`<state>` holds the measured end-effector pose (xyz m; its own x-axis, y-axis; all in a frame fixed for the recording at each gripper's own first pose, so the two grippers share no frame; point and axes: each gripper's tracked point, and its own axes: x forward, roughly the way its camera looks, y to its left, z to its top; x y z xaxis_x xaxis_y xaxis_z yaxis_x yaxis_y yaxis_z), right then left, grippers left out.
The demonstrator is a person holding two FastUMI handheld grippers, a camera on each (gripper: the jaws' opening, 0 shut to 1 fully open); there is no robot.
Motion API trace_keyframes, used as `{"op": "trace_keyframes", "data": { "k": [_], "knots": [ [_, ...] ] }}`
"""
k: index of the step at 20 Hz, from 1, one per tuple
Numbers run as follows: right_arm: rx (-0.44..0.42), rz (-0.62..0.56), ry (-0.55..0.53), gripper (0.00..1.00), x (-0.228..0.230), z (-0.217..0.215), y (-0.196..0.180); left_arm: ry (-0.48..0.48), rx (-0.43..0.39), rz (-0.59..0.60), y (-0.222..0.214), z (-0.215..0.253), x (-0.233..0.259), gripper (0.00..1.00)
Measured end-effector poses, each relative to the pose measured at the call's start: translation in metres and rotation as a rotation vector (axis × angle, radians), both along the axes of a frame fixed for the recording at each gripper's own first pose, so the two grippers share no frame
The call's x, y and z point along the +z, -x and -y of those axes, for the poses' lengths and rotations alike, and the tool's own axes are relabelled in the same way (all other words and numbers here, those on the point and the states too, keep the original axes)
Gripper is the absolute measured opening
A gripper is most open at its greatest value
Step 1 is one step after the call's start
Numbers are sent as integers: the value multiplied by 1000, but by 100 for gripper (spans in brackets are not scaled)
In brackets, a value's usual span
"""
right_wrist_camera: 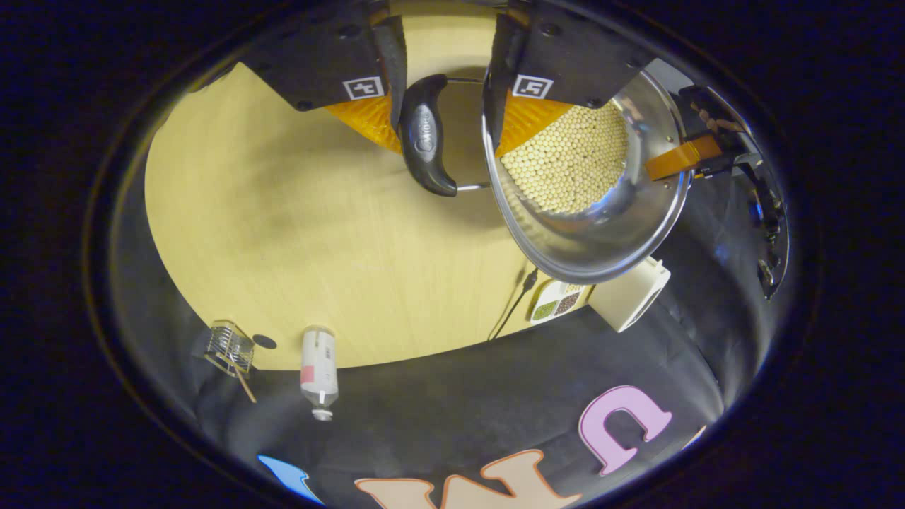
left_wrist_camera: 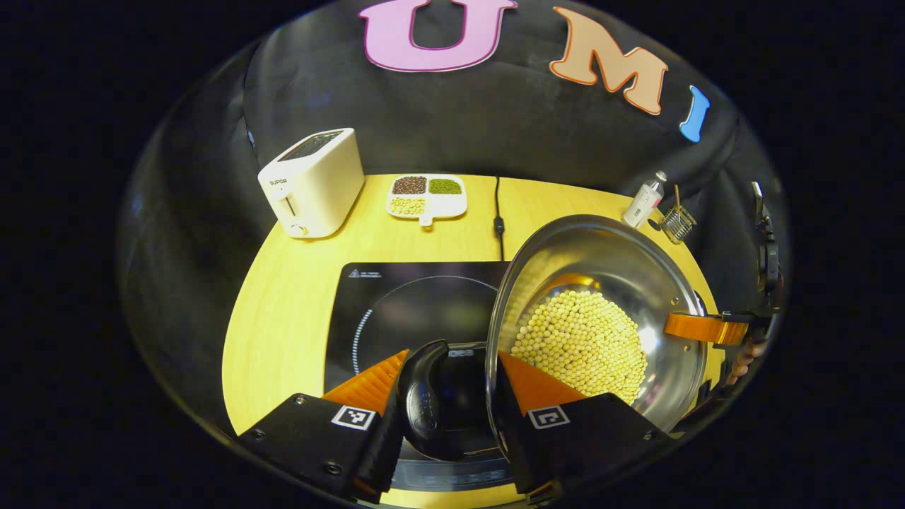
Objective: First push the handle of the pot to place it horizontally, then grasp the pot with both hands and set it on the induction cooktop.
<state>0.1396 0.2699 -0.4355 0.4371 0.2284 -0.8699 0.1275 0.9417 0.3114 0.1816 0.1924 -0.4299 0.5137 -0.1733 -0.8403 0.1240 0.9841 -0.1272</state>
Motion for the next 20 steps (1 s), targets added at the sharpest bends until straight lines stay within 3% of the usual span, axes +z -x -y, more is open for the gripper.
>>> {"op": "trace_keyframes", "data": {
  "k": [5, 10, 11, 12, 13, 15, 20],
  "knots": [
    [-60, -34, 56, 47, -2, -51, 1, 38, -80, 7, -21, -46, -21, 64],
    [-63, -75, 122, 47, -4, -83, 3, 96, -87, -31, -22, -73, -46, 64],
    [-50, -86, 136, 51, -7, -88, 5, 99, -80, -59, -16, -80, -51, 63],
    [-48, -82, 135, 47, -7, -92, 3, 103, -73, -38, -16, -85, -48, 64],
    [-47, -84, 133, 51, -8, -99, 2, 99, -74, -17, -24, -89, -48, 66],
    [-48, -88, 128, 47, -8, -104, -1, 94, -89, 7, -27, -96, -48, 65],
    [-58, -76, 126, 47, -15, -115, -2, 70, -114, 34, -37, -105, -50, 65]
  ]
}}
